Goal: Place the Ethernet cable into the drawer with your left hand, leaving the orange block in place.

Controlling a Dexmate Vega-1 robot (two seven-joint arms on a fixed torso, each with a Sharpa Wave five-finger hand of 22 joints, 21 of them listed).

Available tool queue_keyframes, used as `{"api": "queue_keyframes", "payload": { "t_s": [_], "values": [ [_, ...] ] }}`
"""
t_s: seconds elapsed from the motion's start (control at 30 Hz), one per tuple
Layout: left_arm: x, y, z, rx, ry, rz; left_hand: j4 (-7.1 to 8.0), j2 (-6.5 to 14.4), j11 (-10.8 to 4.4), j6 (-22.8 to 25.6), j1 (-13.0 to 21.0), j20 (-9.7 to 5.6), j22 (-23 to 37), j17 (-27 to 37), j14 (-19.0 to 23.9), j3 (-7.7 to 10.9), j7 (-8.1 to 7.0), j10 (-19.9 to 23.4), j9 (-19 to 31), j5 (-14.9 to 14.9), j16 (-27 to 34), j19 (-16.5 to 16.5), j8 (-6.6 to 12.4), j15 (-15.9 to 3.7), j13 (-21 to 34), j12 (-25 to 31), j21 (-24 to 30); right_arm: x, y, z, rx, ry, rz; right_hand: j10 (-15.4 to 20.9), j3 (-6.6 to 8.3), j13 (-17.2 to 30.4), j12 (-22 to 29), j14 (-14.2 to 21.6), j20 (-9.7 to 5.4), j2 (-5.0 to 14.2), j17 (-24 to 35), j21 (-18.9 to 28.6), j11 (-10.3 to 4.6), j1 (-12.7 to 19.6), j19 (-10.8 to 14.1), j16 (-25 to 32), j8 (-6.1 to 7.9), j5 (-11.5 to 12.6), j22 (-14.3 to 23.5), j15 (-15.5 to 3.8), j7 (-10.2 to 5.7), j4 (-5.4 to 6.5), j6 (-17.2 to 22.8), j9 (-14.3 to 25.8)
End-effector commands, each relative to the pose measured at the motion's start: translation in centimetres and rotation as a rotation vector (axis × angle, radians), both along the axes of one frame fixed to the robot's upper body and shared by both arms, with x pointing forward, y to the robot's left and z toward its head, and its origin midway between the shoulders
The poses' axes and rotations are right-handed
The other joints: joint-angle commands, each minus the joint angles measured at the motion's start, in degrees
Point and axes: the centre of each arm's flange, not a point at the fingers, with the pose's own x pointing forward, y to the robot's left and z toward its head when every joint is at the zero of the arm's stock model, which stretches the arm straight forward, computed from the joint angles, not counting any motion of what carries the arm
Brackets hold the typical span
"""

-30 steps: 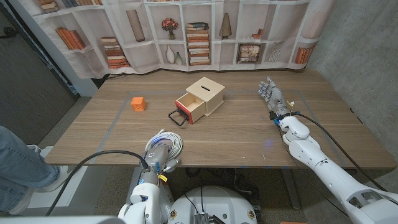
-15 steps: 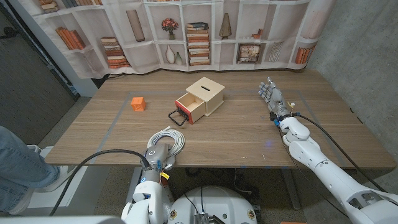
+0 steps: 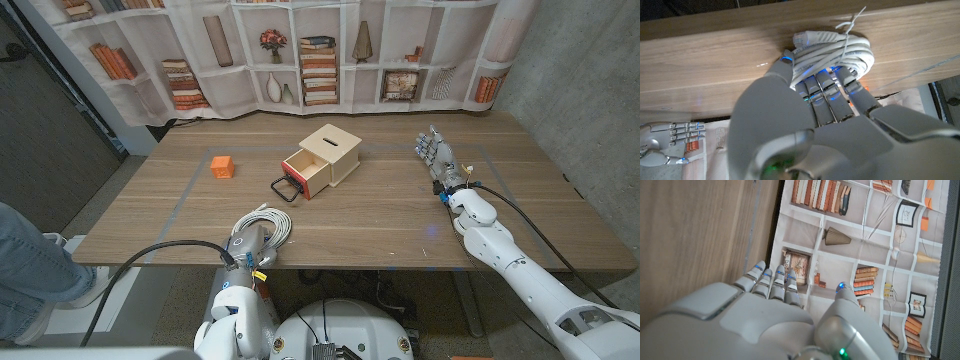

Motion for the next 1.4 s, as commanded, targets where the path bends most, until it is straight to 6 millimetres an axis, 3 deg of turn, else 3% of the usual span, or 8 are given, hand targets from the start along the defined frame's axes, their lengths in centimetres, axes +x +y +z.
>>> {"api": "queue_keyframes", "payload": {
  "t_s": [0.03, 0.33, 0.4, 1.4],
  "values": [
    [-0.3, 0.5, 0.4, -0.039, -0.021, -0.003, 0.57, 2.25, -0.52, 1.02, 3.3, -0.94, 0.13, 0.22, 1.07, 1.32, 0.16, 1.34, 0.3, 0.03, -0.46, 0.33, 0.48, -4.43, 0.17, -0.06, 0.18, -0.4, -0.1, -0.1, 0.007, -0.007, -0.005, 0.16, -0.18, 0.21, -0.03, 0.54, -1.25, 0.24, 0.13, -0.07, -0.24, 0.19, 0.38, 0.13, -0.26, -0.01, 0.13, -0.05, -0.2, 0.09, 0.24, 0.15],
    [-0.7, 0.1, 0.7, -0.033, -0.027, 0.038, 1.53, 2.21, 0.23, 0.61, 2.51, 0.39, 0.21, 0.38, -0.03, 1.36, 0.52, 0.58, 0.35, -0.15, -1.65, -1.13, -0.09, -3.01, 0.22, -1.04, -0.51, -0.7, -0.3, -0.1, 0.004, -0.013, 0.0, 0.19, -0.21, 0.22, -0.02, 0.61, -1.25, 0.27, 0.13, -0.07, -0.23, 0.19, 0.43, 0.13, -0.24, -0.01, 0.13, -0.08, -0.15, 0.1, 0.28, 0.15],
    [-0.8, 0.1, 0.8, -0.03, -0.028, 0.049, 1.6, 2.13, 0.47, 0.51, 2.4, 0.47, 0.23, 0.38, 0.04, 1.37, 0.57, 0.33, 0.35, -0.17, -1.72, -1.21, -0.2, -2.92, 0.22, -1.24, -0.57, -0.8, -0.4, 0.0, 0.0, -0.014, -0.005, 0.27, -0.27, 0.22, 0.01, 2.54, -1.17, 0.37, 0.2, 0.16, -0.27, 0.07, 1.07, 0.84, -0.22, -0.01, 0.14, -0.11, -0.12, 0.19, 0.34, 0.15],
    [-2.2, 1.0, 3.2, 0.003, -0.138, 0.047, 2.0, 1.89, 0.08, 1.79, 1.81, 0.52, 0.29, 0.41, 1.01, 1.67, 0.49, 1.53, 0.33, -0.18, -2.07, -0.84, -0.36, -3.07, 0.23, -1.48, -0.65, -1.1, -0.6, -0.1, 0.024, -0.026, -0.01, 0.56, -0.36, 0.23, 0.08, 1.67, -1.7, 0.41, 0.18, 0.03, -0.09, 0.24, 1.0, 0.24, -0.16, 0.0, 0.17, -0.35, 0.06, 0.08, 0.62, 0.15]
  ]
}}
